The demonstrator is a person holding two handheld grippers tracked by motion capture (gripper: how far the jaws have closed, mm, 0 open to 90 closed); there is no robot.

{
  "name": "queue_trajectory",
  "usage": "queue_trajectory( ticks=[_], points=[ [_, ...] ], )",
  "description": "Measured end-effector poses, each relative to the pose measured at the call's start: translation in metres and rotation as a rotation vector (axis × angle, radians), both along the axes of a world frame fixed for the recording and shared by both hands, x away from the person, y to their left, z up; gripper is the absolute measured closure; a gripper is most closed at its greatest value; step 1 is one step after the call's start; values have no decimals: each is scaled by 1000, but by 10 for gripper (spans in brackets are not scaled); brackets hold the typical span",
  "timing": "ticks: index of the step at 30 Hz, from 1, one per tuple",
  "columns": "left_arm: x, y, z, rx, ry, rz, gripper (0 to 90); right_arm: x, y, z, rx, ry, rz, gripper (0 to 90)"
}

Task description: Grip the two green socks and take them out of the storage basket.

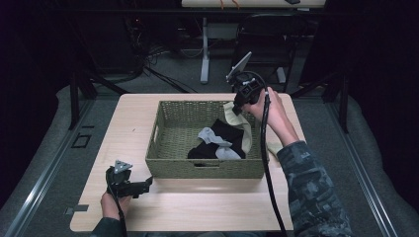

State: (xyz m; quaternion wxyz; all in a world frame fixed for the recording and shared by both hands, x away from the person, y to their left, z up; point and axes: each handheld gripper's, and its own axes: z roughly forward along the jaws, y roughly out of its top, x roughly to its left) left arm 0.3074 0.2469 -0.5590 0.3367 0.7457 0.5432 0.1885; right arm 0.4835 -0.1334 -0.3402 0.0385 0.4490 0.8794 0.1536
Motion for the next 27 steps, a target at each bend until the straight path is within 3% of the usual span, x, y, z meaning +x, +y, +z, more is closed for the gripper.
queue_trajectory(
  ticks=[8, 16, 18, 21, 27],
  points=[
    [0, 0, 0, 0, 1, 0, 1, -7, -15, 25, -3, -31, -13, 872],
    [0, 0, 0, 0, 1, 3, 1, -17, -59, 41, -19, -60, -67, 872],
    [0, 0, 0, 1, 1, 3, 1, -18, -64, 41, -15, -66, -80, 872],
    [0, 0, 0, 1, -1, 4, 1, -20, -87, 37, -20, -59, -118, 872],
    [0, 0, 0, 2, -2, 6, 1, -19, -117, 16, -23, -40, -186, 872]
  ],
)
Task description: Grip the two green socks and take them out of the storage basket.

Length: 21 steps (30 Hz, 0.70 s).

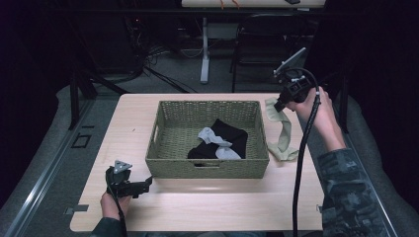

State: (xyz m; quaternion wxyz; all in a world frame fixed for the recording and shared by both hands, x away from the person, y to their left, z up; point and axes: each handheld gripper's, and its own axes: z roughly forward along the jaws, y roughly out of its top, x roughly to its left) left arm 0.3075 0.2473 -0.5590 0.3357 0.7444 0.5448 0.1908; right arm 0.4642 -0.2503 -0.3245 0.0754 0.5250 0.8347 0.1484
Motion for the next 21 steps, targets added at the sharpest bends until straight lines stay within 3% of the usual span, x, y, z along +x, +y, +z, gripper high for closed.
queue_trajectory(
  ticks=[5, 7, 8, 10, 16, 19, 21],
  points=[
    [0, 0, 0, -1, -2, 0, 1, 5, -25, -38, 10, 28, -69, 871],
    [0, 0, 0, 1, 0, 0, 1, 6, -27, -43, 2, 38, -73, 871],
    [0, 0, 0, -1, 0, 3, 1, 10, -34, -61, 9, 51, -99, 871],
    [0, 0, 0, 0, 0, 3, 1, 12, -38, -76, 21, 59, -120, 871],
    [0, 0, 0, 0, -3, 3, 1, 18, -48, -124, 43, 106, -136, 868],
    [-1, 1, 0, 4, -3, 10, 1, 18, -52, -146, 58, 100, -164, 854],
    [0, 1, 0, -1, -1, 4, 1, 19, -54, -151, 54, 111, -159, 825]
  ],
)
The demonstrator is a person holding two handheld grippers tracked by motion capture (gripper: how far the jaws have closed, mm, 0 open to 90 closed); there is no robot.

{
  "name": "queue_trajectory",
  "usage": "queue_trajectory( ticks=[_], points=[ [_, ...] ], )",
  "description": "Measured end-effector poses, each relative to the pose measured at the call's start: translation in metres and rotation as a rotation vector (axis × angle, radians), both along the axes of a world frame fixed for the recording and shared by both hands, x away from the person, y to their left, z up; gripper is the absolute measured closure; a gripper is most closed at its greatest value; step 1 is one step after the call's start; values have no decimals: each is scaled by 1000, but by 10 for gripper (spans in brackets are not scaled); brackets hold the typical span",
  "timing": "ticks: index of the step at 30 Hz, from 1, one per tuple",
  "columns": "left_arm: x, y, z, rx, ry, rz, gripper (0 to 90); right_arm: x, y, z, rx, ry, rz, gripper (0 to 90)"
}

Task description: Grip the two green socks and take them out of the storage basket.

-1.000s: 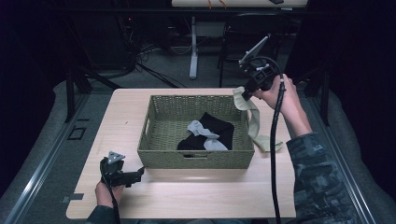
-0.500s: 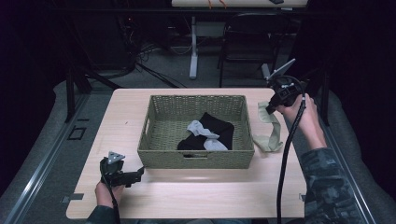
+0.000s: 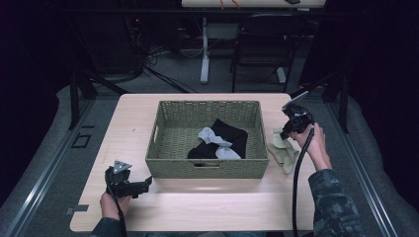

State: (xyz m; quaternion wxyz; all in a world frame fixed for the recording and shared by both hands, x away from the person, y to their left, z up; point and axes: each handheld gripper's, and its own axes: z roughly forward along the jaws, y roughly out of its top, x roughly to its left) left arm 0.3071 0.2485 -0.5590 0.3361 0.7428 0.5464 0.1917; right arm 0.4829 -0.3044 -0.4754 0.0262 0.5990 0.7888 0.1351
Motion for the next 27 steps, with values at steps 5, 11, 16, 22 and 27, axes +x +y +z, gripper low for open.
queue_trajectory(
  ticks=[5, 11, 16, 22, 27],
  points=[
    [0, 0, 0, 5, 1, -1, 1, -11, -8, -5, 20, -46, -54, 537],
    [0, -1, 0, 0, -1, -2, 1, -35, -11, 12, 59, -114, -35, 315],
    [0, -1, 0, 1, 0, -1, 1, -67, -18, 17, 91, -111, -4, 140],
    [0, -1, 0, 7, 2, -3, 0, -93, -24, 11, 122, -119, 7, 33],
    [1, -2, -1, 4, 0, 1, 0, -101, -28, 7, 135, -134, 11, 25]
  ],
)
